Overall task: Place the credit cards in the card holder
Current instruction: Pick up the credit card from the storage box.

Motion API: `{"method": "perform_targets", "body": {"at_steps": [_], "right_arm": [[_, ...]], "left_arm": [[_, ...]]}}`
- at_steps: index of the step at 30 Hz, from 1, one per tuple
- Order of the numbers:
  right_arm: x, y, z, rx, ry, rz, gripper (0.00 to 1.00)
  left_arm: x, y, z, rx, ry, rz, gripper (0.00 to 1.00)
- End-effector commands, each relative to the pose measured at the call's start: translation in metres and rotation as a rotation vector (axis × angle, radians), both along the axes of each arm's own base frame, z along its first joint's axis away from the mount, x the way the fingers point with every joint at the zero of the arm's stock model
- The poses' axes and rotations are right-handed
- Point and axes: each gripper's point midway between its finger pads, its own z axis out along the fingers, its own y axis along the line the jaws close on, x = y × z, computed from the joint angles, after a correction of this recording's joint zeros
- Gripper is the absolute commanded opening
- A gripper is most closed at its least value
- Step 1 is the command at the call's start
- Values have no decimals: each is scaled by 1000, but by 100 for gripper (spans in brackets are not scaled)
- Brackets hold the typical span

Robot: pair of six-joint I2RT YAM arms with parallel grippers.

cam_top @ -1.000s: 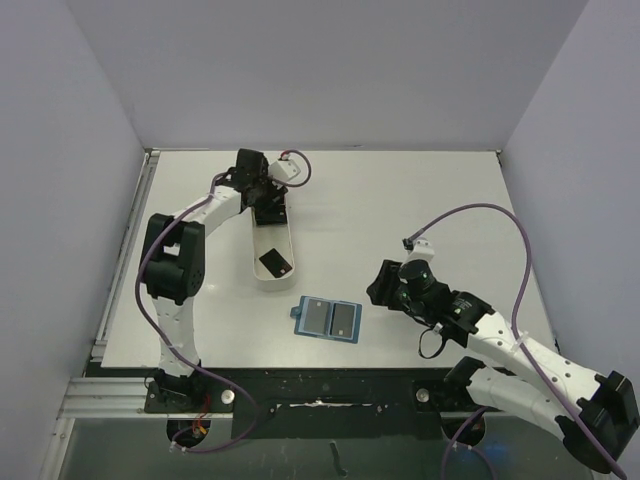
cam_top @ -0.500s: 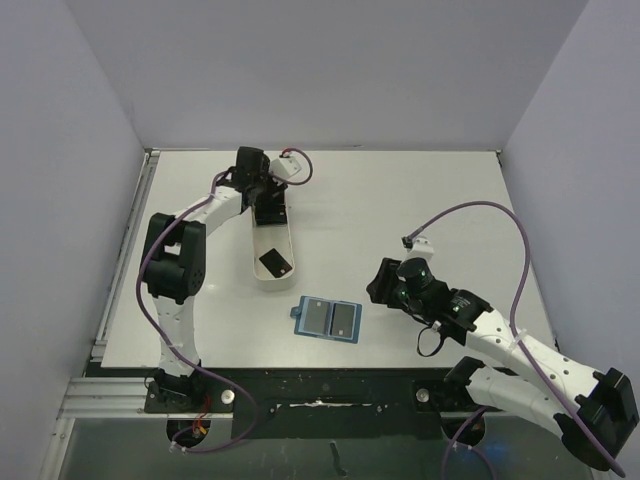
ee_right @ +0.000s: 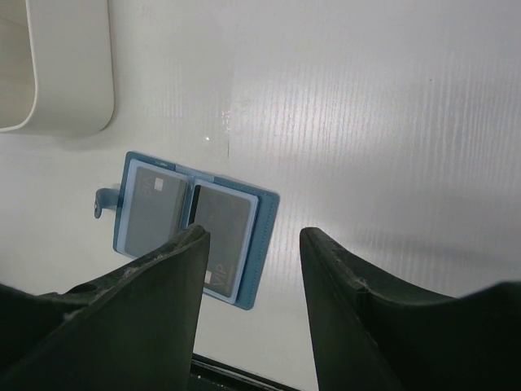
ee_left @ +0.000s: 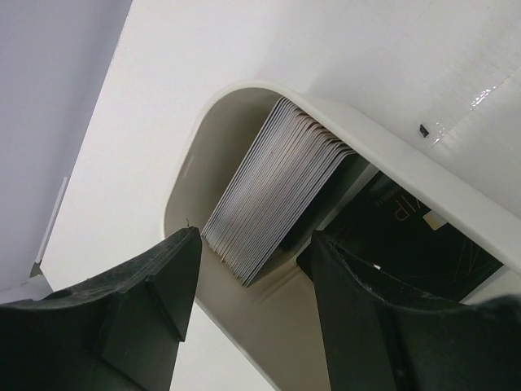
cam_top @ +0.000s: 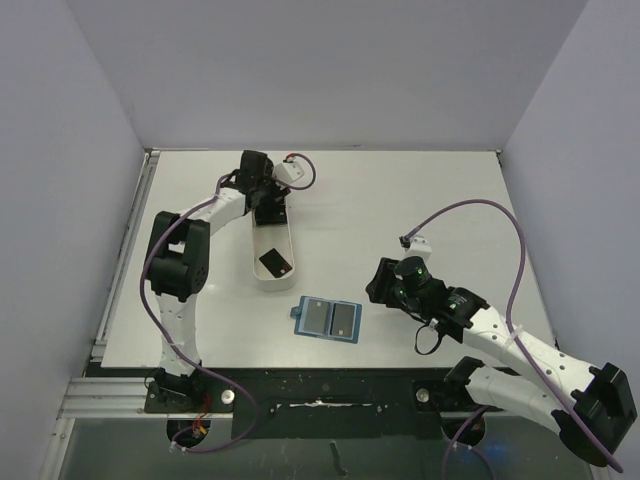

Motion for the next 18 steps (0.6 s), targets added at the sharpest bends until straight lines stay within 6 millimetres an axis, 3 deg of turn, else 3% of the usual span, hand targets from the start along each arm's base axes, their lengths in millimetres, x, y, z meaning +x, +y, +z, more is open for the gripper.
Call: {"method": "perform_targets", "body": {"at_steps": [1,18], "right_arm": [[12,3,25,45,-76,-26,49],[11,4,21,61,-62,-30,49]], "left_arm": [[19,-5,20,-2,-88,-9,54],[24,-2,21,80,-134,17,39]]}}
